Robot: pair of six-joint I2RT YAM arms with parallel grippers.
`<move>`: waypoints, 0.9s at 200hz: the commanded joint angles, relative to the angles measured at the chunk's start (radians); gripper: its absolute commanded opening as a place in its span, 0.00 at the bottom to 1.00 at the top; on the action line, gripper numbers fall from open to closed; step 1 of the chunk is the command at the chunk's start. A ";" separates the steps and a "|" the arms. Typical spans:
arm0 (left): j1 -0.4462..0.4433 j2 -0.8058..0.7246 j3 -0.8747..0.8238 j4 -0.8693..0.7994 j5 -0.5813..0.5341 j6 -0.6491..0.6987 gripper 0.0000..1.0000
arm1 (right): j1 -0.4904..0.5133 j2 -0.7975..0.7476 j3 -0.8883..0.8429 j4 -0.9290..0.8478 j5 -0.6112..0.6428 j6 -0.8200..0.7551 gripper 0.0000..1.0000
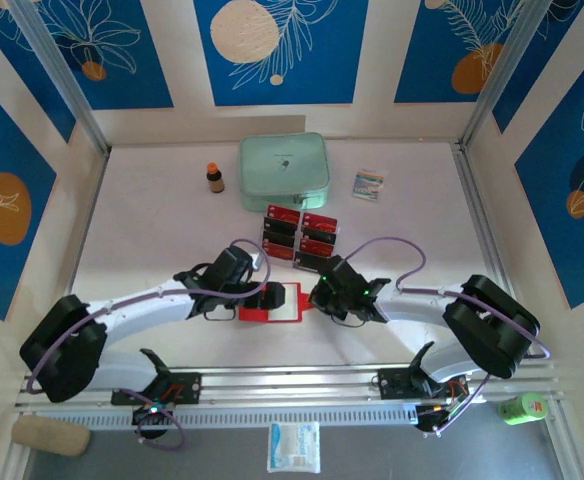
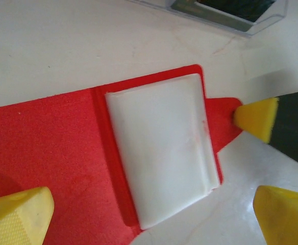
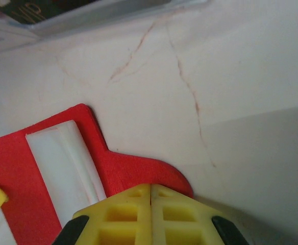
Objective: Put the credit cards into the card holder
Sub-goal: Open the card holder at the bottom-center of the table.
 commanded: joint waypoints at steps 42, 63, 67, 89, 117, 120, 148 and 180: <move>0.012 0.038 -0.050 0.098 -0.028 0.072 1.00 | -0.045 -0.019 0.055 -0.029 -0.093 -0.120 0.03; 0.011 0.034 -0.055 0.096 -0.030 0.074 1.00 | -0.064 -0.054 0.091 -0.061 -0.119 -0.170 0.04; 0.012 0.033 -0.055 0.096 -0.031 0.076 1.00 | -0.068 -0.058 0.098 -0.067 -0.124 -0.177 0.04; 0.012 0.028 -0.053 0.090 -0.036 0.088 1.00 | -0.093 -0.062 0.139 -0.086 -0.152 -0.212 0.04; 0.011 0.021 -0.050 0.083 -0.042 0.106 1.00 | -0.111 -0.015 0.196 -0.092 -0.178 -0.243 0.04; 0.011 0.020 -0.050 0.083 -0.043 0.108 1.00 | -0.112 -0.006 0.204 -0.092 -0.180 -0.246 0.04; 0.011 0.022 -0.040 0.068 -0.043 0.127 1.00 | -0.112 0.078 0.275 -0.075 -0.213 -0.270 0.04; 0.012 0.032 -0.031 0.063 -0.039 0.133 1.00 | -0.104 0.184 0.347 -0.061 -0.237 -0.284 0.03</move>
